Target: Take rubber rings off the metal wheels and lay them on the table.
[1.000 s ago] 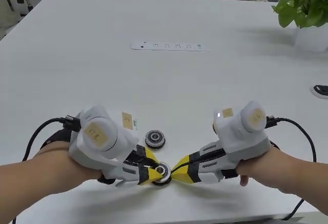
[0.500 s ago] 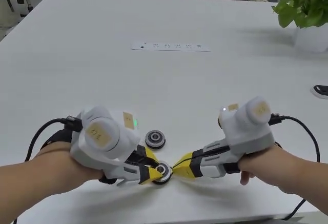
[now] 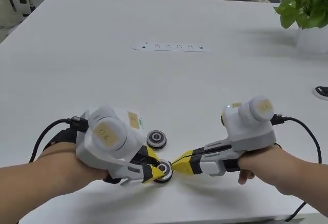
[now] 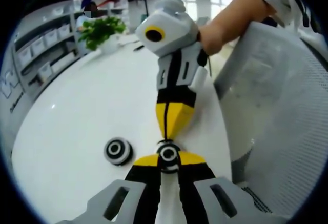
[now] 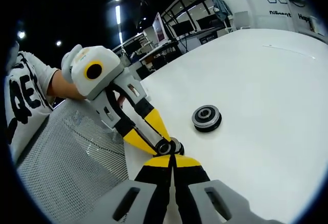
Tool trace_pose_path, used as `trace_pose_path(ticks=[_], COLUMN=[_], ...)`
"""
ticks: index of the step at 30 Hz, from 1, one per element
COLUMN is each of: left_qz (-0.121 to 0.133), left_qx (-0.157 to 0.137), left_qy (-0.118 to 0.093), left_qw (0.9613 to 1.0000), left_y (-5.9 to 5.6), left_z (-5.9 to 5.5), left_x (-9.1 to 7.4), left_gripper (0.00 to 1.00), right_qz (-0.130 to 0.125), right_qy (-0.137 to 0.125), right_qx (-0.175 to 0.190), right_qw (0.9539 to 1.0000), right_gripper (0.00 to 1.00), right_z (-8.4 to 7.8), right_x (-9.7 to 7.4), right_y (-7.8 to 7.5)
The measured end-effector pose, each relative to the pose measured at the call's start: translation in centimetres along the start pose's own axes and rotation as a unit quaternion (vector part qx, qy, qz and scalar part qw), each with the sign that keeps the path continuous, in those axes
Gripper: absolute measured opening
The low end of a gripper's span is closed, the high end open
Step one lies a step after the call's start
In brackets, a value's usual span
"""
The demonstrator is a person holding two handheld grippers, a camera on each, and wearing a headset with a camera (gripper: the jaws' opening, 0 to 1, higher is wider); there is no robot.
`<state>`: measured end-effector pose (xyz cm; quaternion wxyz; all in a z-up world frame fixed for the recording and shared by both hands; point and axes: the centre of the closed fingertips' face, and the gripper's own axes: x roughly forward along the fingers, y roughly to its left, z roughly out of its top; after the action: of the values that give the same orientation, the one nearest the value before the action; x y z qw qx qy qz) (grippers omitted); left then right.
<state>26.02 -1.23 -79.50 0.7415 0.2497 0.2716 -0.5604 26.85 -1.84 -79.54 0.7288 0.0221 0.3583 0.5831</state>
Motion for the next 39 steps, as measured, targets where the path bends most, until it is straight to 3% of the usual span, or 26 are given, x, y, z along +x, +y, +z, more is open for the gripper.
trace_pose_path(ticks=[22,23,25,27,29,39], left_qz=[0.001,0.002,0.003,0.004,0.003,0.001], left_qx=[-0.003,-0.002,-0.003,-0.003,-0.005,0.0], left_qy=[0.005,0.005,0.006,0.006,0.004,0.003], left_qw=[1.0,1.0,1.0,1.0,1.0,1.0], left_y=[0.0,0.0,0.0,0.0,0.1,0.1], left_z=[-0.1,-0.1,0.0,0.0,0.0,0.0], left_x=[0.0,0.0,0.0,0.0,0.0,0.0], left_gripper=[0.12,0.12,0.12,0.12,0.12,0.12], right_qz=[0.021,0.026,0.068,0.045,0.044,0.028], right_qy=[-0.005,-0.006,-0.024,0.009,-0.005,-0.014], right_qx=[-0.005,-0.006,0.005,-0.044,-0.024,-0.024], right_qw=[0.9997,0.9996,0.9974,0.998,0.9987,0.9992], right_gripper=[0.0,0.0,0.0,0.0,0.0,0.0], right_z=[0.5,0.6,1.4,0.7,1.0,0.9], right_x=[0.4,0.4,0.6,0.9,0.8,0.4], right_y=[1.2,1.4,3.3,2.9,2.7,1.5])
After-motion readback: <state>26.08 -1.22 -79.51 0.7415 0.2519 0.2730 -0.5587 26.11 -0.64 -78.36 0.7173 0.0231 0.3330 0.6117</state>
